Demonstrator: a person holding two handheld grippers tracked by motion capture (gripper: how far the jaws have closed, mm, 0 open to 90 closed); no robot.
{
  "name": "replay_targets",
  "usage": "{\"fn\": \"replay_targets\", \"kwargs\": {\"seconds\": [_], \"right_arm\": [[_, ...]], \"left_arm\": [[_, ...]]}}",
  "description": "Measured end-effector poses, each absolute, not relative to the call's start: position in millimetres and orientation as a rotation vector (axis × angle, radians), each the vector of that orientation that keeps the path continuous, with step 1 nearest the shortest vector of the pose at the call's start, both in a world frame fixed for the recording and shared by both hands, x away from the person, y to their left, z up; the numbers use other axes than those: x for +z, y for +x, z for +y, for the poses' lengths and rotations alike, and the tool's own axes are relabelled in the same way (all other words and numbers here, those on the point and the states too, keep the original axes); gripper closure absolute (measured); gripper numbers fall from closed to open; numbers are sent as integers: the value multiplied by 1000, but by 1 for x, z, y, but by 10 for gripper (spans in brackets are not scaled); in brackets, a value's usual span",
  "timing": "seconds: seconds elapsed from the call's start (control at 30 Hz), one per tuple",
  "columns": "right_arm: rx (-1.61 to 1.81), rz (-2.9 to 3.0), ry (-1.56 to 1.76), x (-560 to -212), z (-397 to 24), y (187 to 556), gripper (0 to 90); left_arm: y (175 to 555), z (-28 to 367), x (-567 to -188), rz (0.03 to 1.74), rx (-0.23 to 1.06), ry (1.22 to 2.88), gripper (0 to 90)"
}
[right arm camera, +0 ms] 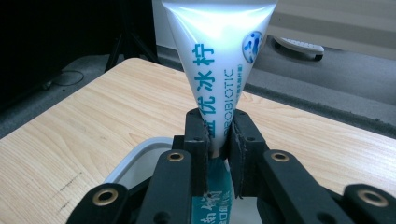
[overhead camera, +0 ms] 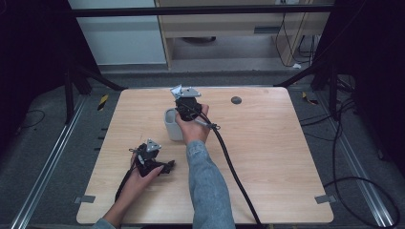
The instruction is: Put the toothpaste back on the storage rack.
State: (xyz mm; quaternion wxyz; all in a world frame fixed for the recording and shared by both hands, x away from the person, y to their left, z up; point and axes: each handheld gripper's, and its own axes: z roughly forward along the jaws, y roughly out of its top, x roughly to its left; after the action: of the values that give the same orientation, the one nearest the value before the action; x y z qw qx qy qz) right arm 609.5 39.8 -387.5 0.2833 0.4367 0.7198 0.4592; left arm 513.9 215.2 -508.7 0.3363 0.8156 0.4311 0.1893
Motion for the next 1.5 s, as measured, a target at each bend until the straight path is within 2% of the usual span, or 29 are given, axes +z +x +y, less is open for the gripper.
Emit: {"fn": "replay_targets", "kwargs": {"seconds": [1.5], "right_arm": [[1166,2029,1186,-399,39,612,786]], "left_arm": [[514,215,-509,1122,493,2128,0]]}}
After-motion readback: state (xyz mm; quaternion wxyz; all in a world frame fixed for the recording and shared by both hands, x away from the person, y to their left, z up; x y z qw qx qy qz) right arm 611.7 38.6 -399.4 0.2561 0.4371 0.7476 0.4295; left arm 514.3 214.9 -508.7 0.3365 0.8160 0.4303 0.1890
